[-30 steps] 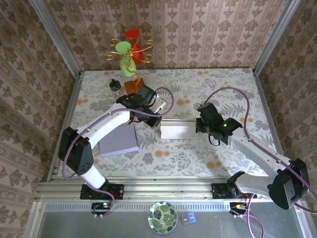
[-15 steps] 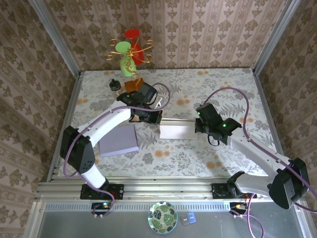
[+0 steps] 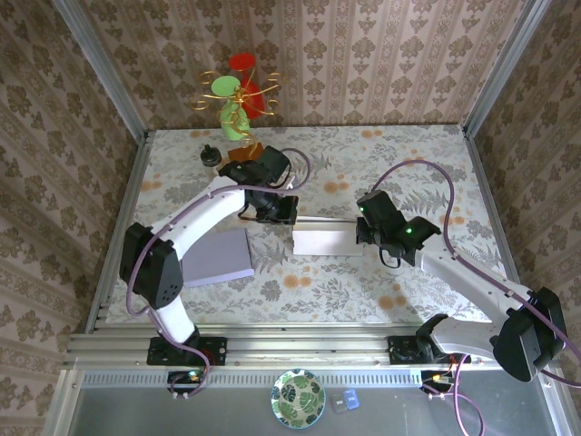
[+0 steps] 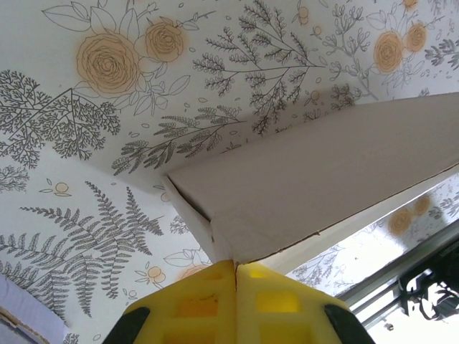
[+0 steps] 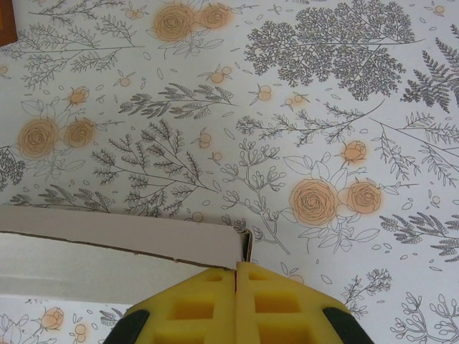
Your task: Fold the paper box
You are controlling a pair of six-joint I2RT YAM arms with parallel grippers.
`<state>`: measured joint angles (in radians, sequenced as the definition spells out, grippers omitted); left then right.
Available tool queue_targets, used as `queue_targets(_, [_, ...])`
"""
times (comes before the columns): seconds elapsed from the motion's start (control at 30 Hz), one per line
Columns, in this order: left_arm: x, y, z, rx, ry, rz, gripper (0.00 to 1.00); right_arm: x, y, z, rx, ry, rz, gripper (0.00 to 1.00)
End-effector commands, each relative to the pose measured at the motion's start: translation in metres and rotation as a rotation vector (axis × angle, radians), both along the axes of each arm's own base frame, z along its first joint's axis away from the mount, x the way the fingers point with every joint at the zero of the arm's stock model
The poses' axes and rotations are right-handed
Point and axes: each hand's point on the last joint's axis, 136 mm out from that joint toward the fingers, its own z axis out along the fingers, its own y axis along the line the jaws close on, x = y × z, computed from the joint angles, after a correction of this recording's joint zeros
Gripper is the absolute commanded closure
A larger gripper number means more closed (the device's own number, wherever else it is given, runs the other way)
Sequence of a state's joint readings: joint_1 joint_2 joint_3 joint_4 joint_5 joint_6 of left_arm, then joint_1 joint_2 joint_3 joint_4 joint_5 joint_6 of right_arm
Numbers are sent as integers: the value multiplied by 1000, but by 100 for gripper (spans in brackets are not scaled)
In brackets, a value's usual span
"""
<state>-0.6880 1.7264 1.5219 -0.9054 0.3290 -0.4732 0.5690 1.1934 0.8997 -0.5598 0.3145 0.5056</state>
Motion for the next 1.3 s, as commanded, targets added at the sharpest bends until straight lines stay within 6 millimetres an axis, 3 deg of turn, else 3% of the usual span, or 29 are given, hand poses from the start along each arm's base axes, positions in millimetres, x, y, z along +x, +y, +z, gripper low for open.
queue_targets(0.0, [-8, -10, 9, -43, 72, -3, 100, -12, 4, -18, -12, 72, 12, 100])
queue_targets(1.27, [-9, -19, 19, -125, 283, 19, 100, -8, 10, -19, -26, 61, 20, 100])
